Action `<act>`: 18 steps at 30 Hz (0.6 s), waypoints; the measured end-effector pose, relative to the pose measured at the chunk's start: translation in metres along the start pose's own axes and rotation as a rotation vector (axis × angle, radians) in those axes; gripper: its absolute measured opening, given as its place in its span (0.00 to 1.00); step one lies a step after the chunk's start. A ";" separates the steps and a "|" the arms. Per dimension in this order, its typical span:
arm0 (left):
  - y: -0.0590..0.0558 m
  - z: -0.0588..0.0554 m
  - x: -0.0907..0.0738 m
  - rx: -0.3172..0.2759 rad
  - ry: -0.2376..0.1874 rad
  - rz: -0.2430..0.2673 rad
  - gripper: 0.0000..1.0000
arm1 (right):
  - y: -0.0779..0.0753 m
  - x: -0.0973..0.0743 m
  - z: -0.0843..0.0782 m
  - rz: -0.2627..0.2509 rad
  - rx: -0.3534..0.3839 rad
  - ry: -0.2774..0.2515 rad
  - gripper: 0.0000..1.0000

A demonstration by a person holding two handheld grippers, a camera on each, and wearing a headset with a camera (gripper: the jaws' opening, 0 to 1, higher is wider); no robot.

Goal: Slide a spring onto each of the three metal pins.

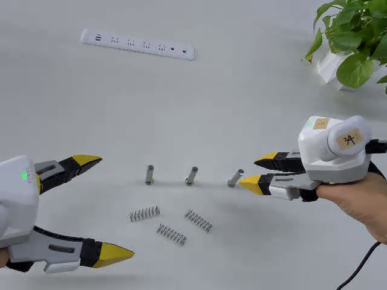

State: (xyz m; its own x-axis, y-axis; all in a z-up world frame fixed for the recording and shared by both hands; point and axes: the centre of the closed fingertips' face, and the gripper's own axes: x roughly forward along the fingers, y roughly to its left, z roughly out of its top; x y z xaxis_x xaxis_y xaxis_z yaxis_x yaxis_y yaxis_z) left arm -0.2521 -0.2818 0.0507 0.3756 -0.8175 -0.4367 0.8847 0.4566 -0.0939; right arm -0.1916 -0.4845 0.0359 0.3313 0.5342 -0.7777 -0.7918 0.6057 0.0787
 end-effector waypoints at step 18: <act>-0.007 0.005 -0.005 0.031 0.027 0.012 0.98 | 0.013 -0.029 -0.017 0.032 0.005 -0.098 0.62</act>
State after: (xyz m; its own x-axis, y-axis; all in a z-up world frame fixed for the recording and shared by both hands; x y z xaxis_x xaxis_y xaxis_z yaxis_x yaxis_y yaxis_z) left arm -0.2593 -0.2825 0.0576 0.3790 -0.8022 -0.4613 0.8884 0.4550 -0.0612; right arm -0.2202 -0.5029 0.0488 0.3549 0.6085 -0.7098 -0.8004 0.5901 0.1057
